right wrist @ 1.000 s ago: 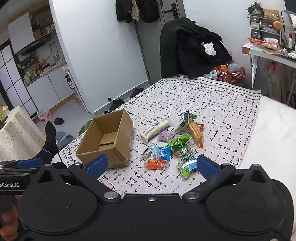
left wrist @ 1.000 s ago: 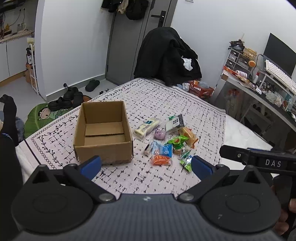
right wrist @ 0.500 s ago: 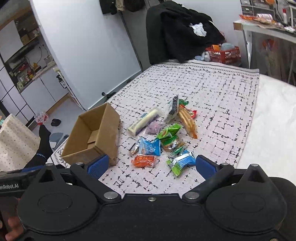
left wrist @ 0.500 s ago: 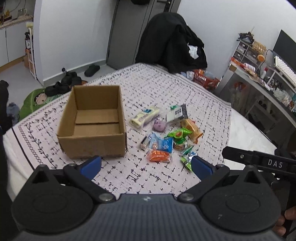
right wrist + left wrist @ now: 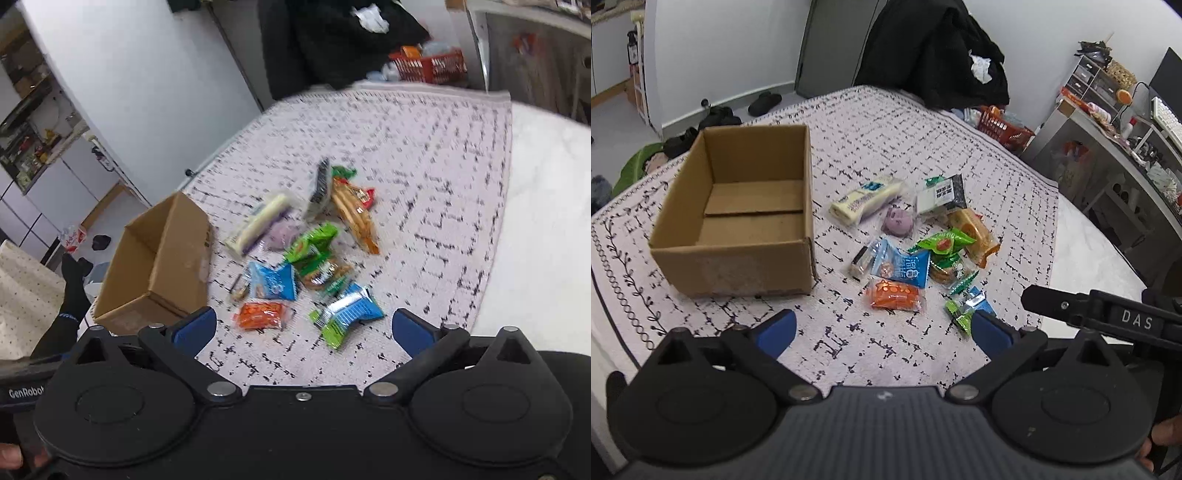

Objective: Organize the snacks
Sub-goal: 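Lower the left gripper onto the orange candy pack while the right gripper reaches the blue-green wafer pack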

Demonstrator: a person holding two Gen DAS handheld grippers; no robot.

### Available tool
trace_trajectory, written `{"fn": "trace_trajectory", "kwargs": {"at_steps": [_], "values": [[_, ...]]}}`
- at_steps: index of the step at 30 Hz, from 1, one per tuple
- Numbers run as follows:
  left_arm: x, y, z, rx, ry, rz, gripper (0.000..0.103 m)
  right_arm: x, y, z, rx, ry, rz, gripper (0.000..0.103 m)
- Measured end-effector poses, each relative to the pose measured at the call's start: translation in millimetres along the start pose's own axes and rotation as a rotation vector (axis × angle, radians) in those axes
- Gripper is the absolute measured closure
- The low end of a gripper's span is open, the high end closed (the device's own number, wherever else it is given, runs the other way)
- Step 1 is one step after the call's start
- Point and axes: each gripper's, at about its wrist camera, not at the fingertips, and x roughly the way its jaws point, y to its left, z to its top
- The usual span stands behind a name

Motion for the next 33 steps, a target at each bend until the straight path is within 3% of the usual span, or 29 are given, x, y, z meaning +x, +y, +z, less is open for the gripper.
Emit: {"fn": "trace_trajectory", "kwargs": {"at_steps": [3,8,12,18,21,26,33], "values": [[10.1,-2.3,2.7,-0.008,0.011,-0.002,0.002,10.2,-4.7,3.2,0.020,0.027,0.012,0.003],[26.8,-8.3,7.8,-0.012,0.029,-0.013,0.010,26.0,-17.1,7.8,0.082,0.063,-0.007,0.029],[42.7,-12.3,10.5,-0.016,0.045,-0.021,0.017,39.9,-24.0,8.6,0.120,0.106,-0.006,0.030],[64.8,-19.3,15.1,-0.003,0.055,-0.007,0.017,57.2,-30.0,10.1,0.157,0.160,0.006,0.030],[76.8,-17.3,16.3,-0.023,0.069,-0.003,0.018,65.1,-31.9,10.2,0.167,0.174,0.014,0.038],[98.3,-17.4,17.2,-0.035,0.102,-0.018,0.032,81.7,-40.9,10.4,0.212,0.208,0.012,0.052],[126.4,-18.5,15.2,-0.034,0.146,0.003,0.036,98.6,-49.5,12.0,0.249,0.260,0.034,0.055]]}}
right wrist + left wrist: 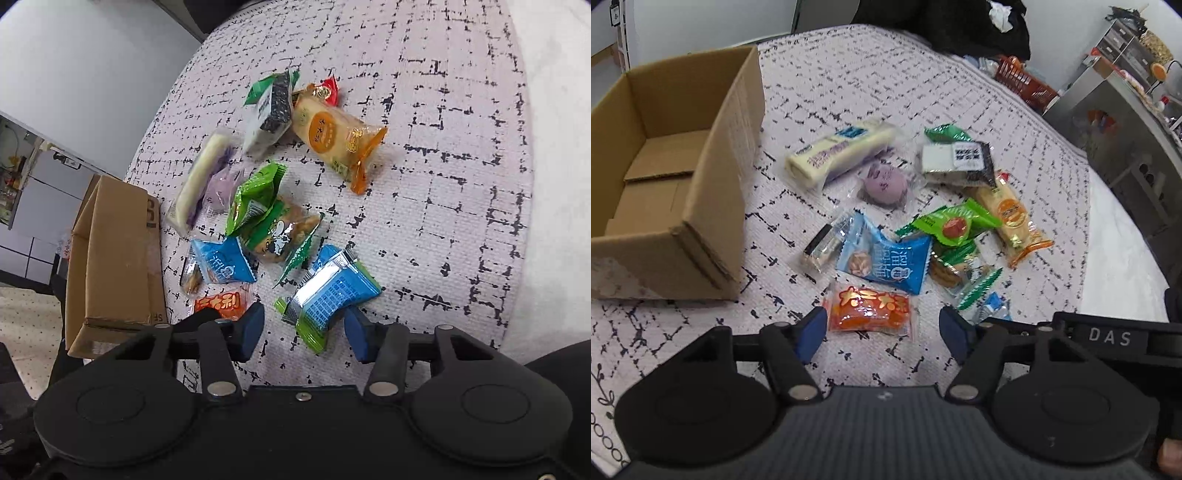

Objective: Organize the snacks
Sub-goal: 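Lower the left gripper onto the orange candy pack while the right gripper reaches the blue-green wafer pack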

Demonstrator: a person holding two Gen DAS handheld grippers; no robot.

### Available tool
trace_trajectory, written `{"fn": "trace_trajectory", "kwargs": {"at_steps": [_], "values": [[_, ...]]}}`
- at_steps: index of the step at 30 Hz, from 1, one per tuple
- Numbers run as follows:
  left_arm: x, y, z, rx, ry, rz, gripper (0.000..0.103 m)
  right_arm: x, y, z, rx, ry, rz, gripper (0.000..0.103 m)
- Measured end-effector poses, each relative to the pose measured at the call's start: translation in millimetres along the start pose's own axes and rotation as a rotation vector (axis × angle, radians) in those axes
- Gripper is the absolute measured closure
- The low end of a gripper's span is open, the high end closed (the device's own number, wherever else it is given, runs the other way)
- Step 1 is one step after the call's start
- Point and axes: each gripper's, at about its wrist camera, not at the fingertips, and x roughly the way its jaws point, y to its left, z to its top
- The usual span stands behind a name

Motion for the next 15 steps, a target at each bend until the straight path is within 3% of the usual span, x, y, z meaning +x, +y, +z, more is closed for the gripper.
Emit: {"fn": "trace_trajectory", "kwargs": {"at_steps": [4,15], "values": [[8.9,1.0,2.2,0.011,0.001,0.031,0.036,7.7,-1.4,3.9,0.013,-0.004,0.001,0.061],[25.6,-3.4,-2.5,0.051,0.008,0.058,0.036,23.6,3.6,11.6,-0.016,-0.010,-0.023,0.062]]}}
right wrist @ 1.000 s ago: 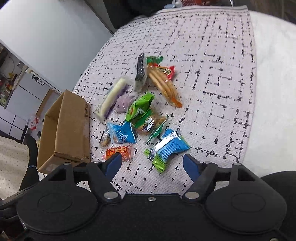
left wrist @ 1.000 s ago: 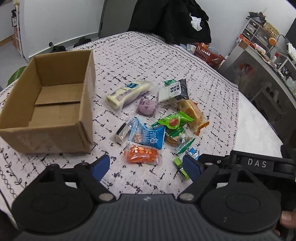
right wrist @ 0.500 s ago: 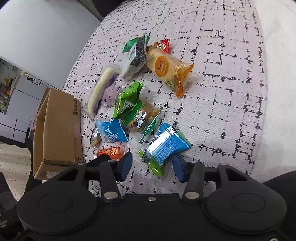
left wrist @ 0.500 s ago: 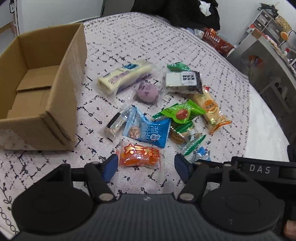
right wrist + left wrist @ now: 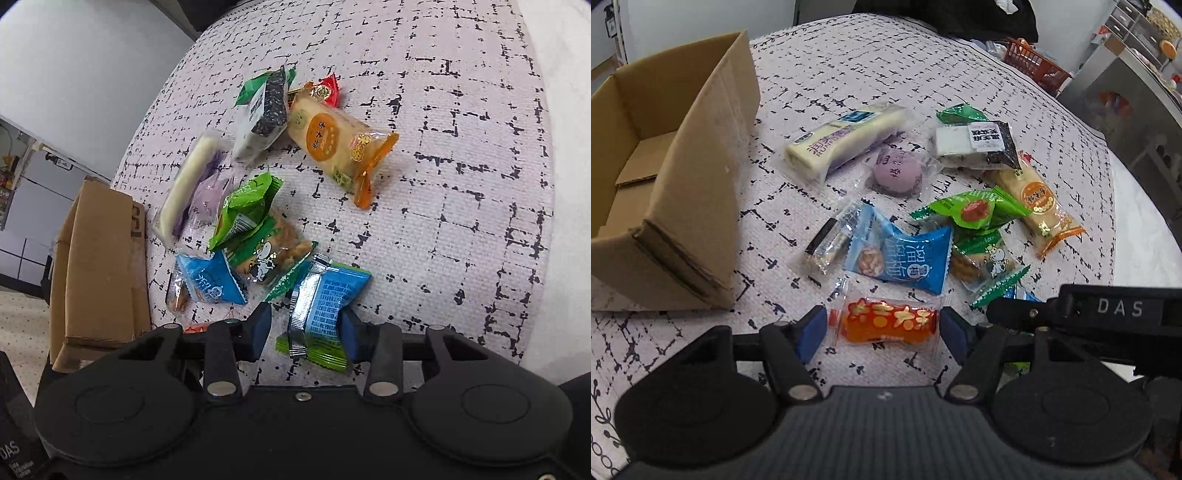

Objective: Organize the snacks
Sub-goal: 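Lower the left gripper onto the orange candy pack while the right gripper reaches the blue-green wafer pack, then close both grippers and lift the orange pack and the blue-green wafer pack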

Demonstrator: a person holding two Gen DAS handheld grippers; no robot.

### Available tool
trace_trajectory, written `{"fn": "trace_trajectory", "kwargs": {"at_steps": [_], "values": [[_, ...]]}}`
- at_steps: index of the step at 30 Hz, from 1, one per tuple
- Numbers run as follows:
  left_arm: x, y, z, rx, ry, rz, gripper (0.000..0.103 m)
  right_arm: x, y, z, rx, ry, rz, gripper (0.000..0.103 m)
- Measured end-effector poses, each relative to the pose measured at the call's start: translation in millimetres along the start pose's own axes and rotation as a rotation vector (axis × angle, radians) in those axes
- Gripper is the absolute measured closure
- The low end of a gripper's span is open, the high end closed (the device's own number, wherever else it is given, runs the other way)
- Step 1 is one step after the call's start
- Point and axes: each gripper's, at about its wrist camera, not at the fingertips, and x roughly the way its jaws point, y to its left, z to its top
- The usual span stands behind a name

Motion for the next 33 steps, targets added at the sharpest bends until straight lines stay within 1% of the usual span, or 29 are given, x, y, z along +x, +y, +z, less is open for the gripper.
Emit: {"fn": "trace_trajectory", "kwargs": {"at_steps": [2,4,6,7,9,14,17,19,30,33], "values": [[0.7,-2.6,-1.5,0.014,-0.006,0.005,0.037,-0.3,1.4,0.2,-0.013,0.001,-0.007,0.061],[1.2,-4.2,-3.6,0.029,-0.014,0.006,0.045,2.1,3.7,0.6,-0.019,0.002,-0.013,0.061],[-0.9,-4.4,-4.5,0.030,-0.022,0.004,0.048,4.2,5.8,0.7,-0.027,0.001,-0.019,0.063],[-2.1,-4.1,-5.1,0.031,-0.025,-0.003,0.050,4.7,7.7,0.5,-0.036,-0.002,-0.029,0.070],[-4.6,-3.0,-6.0,0.027,-0.028,-0.016,0.053,5.3,10.4,-0.7,-0.054,-0.008,-0.045,0.073],[-15.6,-0.9,-8.1,0.016,-0.042,-0.040,0.054,1.8,15.5,-3.3,-0.075,-0.023,-0.046,0.074],[-25.0,0.1,-8.3,0.009,-0.056,-0.055,0.055,-6.7,17.4,-5.6,-0.081,-0.047,-0.061,0.075],[-33.2,1.4,-7.5,0.004,-0.070,-0.066,0.055,-13.5,20.3,-6.6,-0.088,-0.054,-0.049,0.075],[-76.3,8.4,-3.1,-0.001,-0.152,-0.114,0.055,-51.8,31.4,-13.6,-0.111,-0.129,-0.044,0.075],[-86.8,13.7,-0.7,-0.030,-0.189,-0.124,0.055,-60.4,38.6,-15.0,-0.120,-0.154,-0.034,0.075]]}}
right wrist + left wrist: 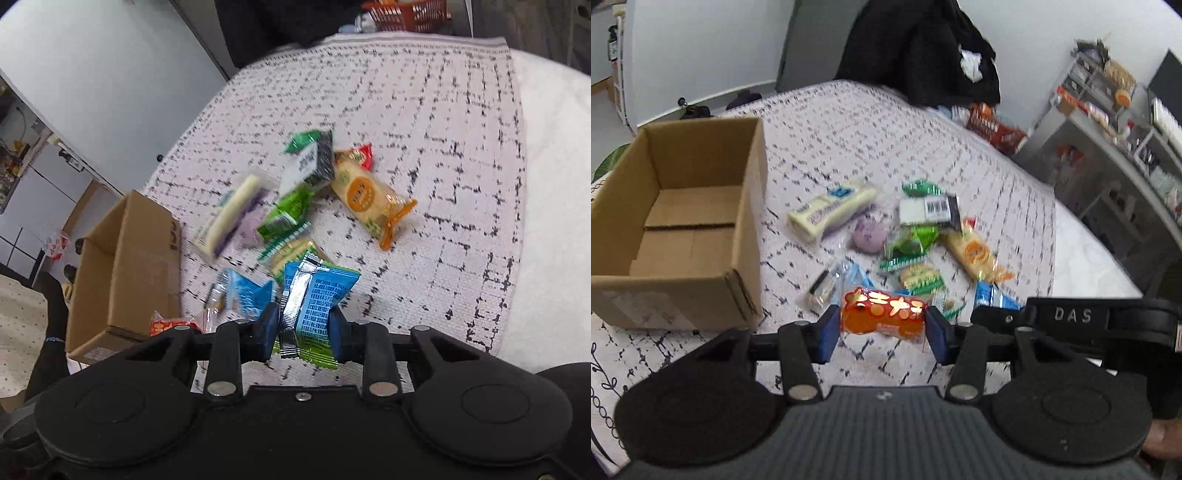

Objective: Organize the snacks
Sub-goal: 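Close both grippers and lift the orange pack and the blue-green wafer pack, then carry both packs over the cardboard box and open both grippers to drop them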

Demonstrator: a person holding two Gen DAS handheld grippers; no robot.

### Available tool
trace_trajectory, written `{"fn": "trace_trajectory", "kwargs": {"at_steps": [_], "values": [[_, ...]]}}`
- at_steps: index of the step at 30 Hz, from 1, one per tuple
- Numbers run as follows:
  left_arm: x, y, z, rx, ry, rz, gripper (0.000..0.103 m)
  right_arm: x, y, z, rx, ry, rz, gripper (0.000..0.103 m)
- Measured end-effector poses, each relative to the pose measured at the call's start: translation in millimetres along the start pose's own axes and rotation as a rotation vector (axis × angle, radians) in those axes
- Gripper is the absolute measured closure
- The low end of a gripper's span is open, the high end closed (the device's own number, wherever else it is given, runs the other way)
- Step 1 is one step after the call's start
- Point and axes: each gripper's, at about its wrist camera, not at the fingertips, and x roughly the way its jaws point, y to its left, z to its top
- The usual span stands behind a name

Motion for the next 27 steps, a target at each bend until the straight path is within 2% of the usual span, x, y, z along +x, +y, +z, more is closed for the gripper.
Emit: {"fn": "trace_trajectory", "kwargs": {"at_steps": [6,14,27], "values": [[-22.5,6.1,11.2,-0.013,-0.070,-0.027,0.055,-15.6,22.4,2.8,-0.048,-0.043,0.019,0.075],[-49.2,21.6,22.5,-0.035,-0.136,-0.028,0.055,-33.3,52.9,2.8,-0.090,-0.098,0.051,0.075],[-72.1,59.8,30.1,-0.100,-0.194,-0.031,0.055,-34.1,106.9,-4.1,-0.187,-0.126,0.102,0.075]]}}
